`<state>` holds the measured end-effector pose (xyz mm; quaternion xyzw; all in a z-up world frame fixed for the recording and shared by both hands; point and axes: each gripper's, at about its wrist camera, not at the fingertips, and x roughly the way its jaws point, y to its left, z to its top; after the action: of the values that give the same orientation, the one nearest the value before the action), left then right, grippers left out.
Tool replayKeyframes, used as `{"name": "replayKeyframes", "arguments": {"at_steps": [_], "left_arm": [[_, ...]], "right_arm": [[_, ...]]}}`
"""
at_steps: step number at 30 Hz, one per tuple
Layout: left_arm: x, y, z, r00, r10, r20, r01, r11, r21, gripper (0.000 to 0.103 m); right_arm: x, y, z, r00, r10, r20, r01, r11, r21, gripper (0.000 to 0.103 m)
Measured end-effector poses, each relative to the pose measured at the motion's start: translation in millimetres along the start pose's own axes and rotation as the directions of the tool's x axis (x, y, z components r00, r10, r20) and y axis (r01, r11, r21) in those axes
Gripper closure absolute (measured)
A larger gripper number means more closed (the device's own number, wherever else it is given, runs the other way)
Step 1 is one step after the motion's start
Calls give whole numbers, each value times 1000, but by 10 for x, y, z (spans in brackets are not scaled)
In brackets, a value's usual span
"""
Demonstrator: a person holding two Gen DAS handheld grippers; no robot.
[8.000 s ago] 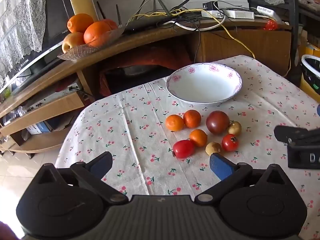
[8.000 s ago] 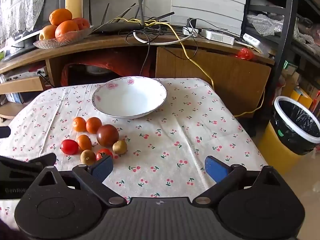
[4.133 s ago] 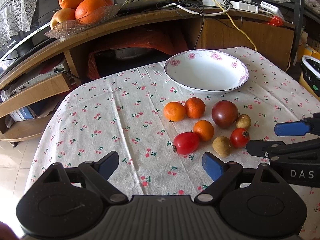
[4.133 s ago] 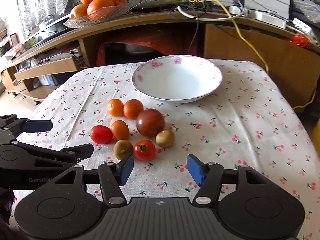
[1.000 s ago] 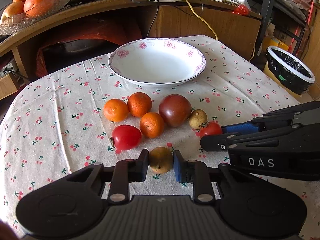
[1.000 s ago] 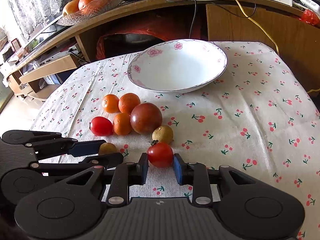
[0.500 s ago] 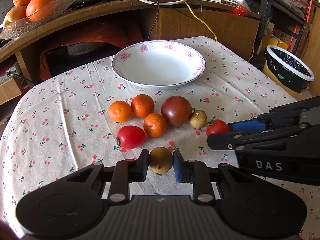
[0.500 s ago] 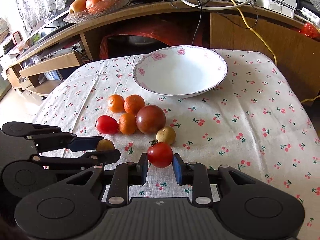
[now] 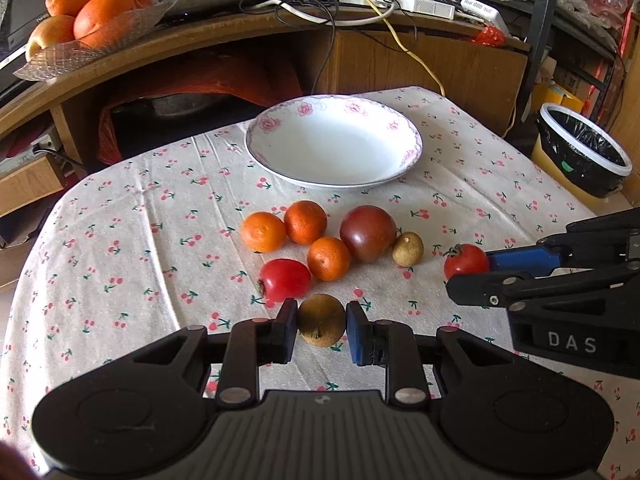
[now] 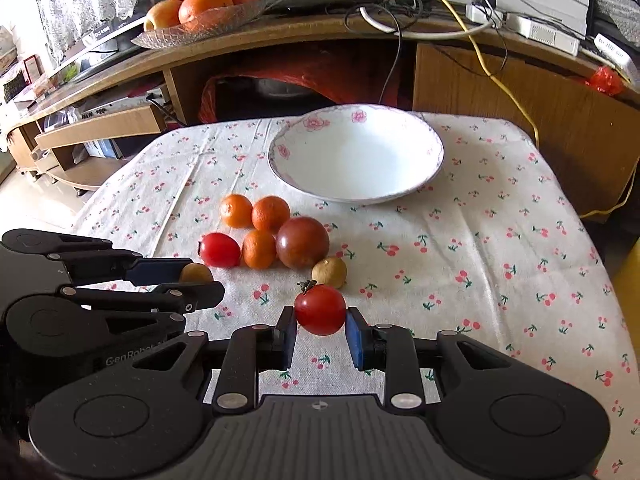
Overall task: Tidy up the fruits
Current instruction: 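Carry the cherry tomato in the right tool while the left tool carries the brown fruit over the bowl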
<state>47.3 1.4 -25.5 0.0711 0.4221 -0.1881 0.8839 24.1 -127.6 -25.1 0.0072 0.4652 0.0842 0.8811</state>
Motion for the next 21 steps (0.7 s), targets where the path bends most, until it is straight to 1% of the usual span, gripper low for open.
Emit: {"name": "replayKeyframes", "arguments": {"at_steps": [7, 10, 13, 16, 21], "left_arm": [[-110, 44, 31, 1000, 2, 15, -1, 1000, -15, 69], [-146, 48, 72, 1000, -11, 23, 11, 1000, -25, 69], [-193, 57, 158, 999, -17, 34, 19, 999, -36, 69], [-244, 71, 255, 998, -31, 53, 33, 998, -51, 69], [-155, 87, 399, 998, -47, 48, 50, 998, -46, 69]], "right_arm": [[-102, 53, 33, 1000, -9, 19, 9, 1000, -14, 80], [-162, 48, 72, 999, -20, 29, 21, 1000, -9, 80], [-219, 47, 177, 999, -34, 41, 34, 999, -5, 80], [-257, 64, 311, 997, -35, 73, 36, 999, -14, 80], [-235, 31, 437, 995, -34, 94, 35, 999, -8, 80]]}}
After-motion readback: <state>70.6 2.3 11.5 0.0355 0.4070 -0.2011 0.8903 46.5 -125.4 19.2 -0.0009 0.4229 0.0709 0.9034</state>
